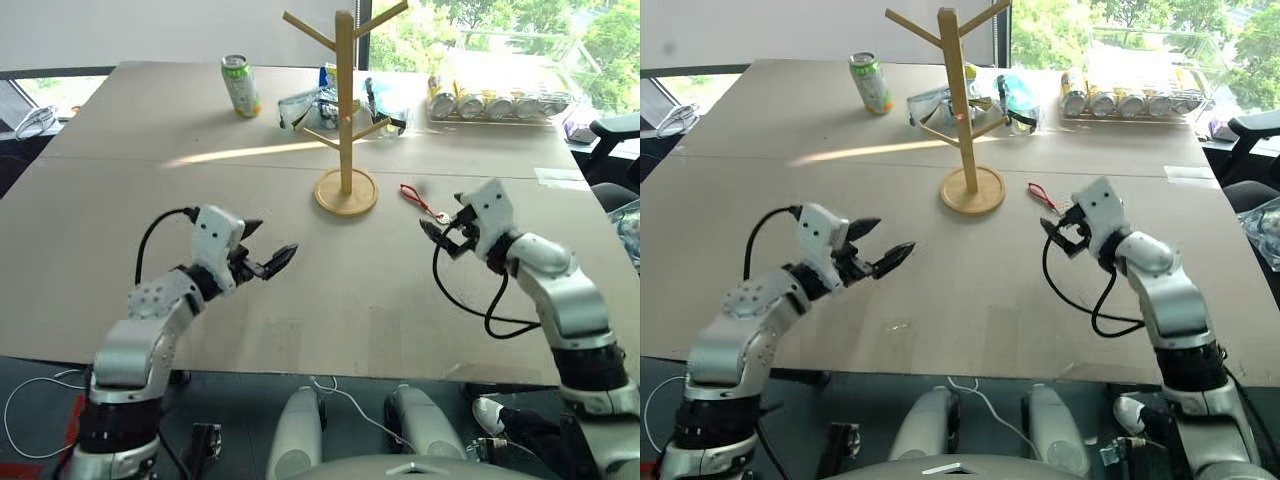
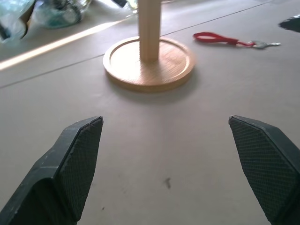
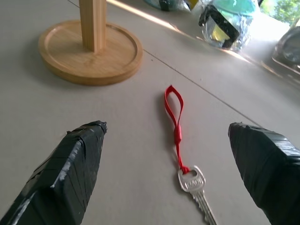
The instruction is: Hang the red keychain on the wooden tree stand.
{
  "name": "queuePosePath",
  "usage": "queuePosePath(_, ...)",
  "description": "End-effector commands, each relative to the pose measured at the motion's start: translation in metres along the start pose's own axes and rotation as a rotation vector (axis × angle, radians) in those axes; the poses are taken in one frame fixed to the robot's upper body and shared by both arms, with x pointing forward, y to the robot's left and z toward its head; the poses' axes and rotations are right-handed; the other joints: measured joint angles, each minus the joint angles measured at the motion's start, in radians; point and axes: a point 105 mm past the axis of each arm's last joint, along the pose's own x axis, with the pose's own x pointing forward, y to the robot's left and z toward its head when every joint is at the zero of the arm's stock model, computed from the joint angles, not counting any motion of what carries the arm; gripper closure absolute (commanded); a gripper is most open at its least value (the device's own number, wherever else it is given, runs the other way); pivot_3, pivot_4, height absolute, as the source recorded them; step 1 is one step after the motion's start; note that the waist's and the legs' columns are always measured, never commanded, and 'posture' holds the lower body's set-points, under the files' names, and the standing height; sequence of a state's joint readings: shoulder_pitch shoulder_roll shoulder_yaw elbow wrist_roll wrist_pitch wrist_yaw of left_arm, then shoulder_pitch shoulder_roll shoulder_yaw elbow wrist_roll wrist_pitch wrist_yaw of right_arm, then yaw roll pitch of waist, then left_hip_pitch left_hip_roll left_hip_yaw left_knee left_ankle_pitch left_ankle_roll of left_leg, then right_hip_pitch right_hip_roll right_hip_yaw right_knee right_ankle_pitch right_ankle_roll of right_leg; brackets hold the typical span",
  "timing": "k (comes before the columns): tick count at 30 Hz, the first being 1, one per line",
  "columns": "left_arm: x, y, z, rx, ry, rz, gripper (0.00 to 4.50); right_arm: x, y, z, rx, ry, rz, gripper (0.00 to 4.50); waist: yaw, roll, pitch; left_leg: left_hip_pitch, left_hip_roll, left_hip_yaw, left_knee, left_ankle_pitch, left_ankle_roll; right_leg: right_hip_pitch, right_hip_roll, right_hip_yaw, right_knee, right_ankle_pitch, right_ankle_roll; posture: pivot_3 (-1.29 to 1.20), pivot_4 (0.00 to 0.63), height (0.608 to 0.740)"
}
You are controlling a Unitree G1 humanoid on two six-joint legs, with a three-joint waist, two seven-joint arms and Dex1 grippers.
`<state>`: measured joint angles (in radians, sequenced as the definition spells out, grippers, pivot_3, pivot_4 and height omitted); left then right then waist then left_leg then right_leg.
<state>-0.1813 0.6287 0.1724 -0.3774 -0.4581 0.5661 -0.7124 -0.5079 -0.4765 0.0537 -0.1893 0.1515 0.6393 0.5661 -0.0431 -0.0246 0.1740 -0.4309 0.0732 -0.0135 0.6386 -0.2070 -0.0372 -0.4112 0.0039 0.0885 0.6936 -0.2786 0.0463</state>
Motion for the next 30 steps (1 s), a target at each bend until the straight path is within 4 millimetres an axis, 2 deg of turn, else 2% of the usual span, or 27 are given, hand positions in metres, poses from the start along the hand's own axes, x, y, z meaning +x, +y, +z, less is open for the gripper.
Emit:
queuePosePath(1, 0.003, -0.021, 0.017, 0.021, -0.008, -0.172, 0.07, 0.015, 0.000, 0.005, 0.004, 0.028, 0.051, 0.00, -0.001, 0.000, 0.000, 0.000, 0.000, 0.000, 0.000, 0.000, 0.000, 0.000, 0.000, 0.000, 0.000, 0.000, 0.000, 0.00, 0.150, 0.732)
queuePosePath(6, 0.007, -0.034, 0.039, 0.036, -0.034, -0.286, 0.07, 0.031, 0.003, 0.000, 0.007, 0.107, 0.124, 0.00, 0.003, 0.000, 0.000, -0.001, 0.000, 0.000, -0.001, 0.000, 0.000, -0.001, 0.000, 0.000, 0.000, 0.000, 0.000, 0.00, 0.150, 0.732)
queuePosePath(9, 0.012, -0.036, 0.046, 0.057, -0.056, -0.288, 0.07, 0.034, 0.000, -0.009, 0.020, 0.151, 0.139, 0.00, 0.003, 0.000, 0.000, -0.001, 0.000, 0.000, -0.001, 0.000, 0.000, -0.001, -0.001, 0.000, 0.000, 0.000, 0.000, 0.00, 0.150, 0.732)
queuePosePath(14, 0.014, -0.044, 0.049, 0.051, -0.065, -0.311, 0.07, 0.035, -0.004, -0.019, 0.023, 0.181, 0.141, 0.00, 0.001, 0.000, 0.001, -0.001, 0.000, 0.000, -0.001, 0.000, 0.000, -0.001, 0.000, 0.000, 0.000, 0.000, 0.000, 0.00, 0.150, 0.732)
queuePosePath(21, 0.017, -0.045, 0.057, 0.058, -0.087, -0.324, 0.07, 0.049, -0.010, -0.022, 0.085, 0.176, 0.127, 0.00, -0.001, 0.000, 0.001, 0.000, 0.000, 0.000, -0.001, 0.000, 0.000, -0.001, 0.000, 0.000, 0.001, 0.000, 0.000, 0.00, 0.150, 0.732)
queuePosePath(30, 0.019, -0.047, 0.057, 0.065, -0.080, -0.335, 0.07, 0.060, -0.032, -0.036, 0.174, 0.209, 0.082, 0.00, 0.000, 0.000, 0.001, -0.001, 0.000, 0.000, -0.001, 0.000, 0.000, -0.001, 0.000, 0.000, 0.000, 0.000, 0.000, 0.00, 0.150, 0.732)
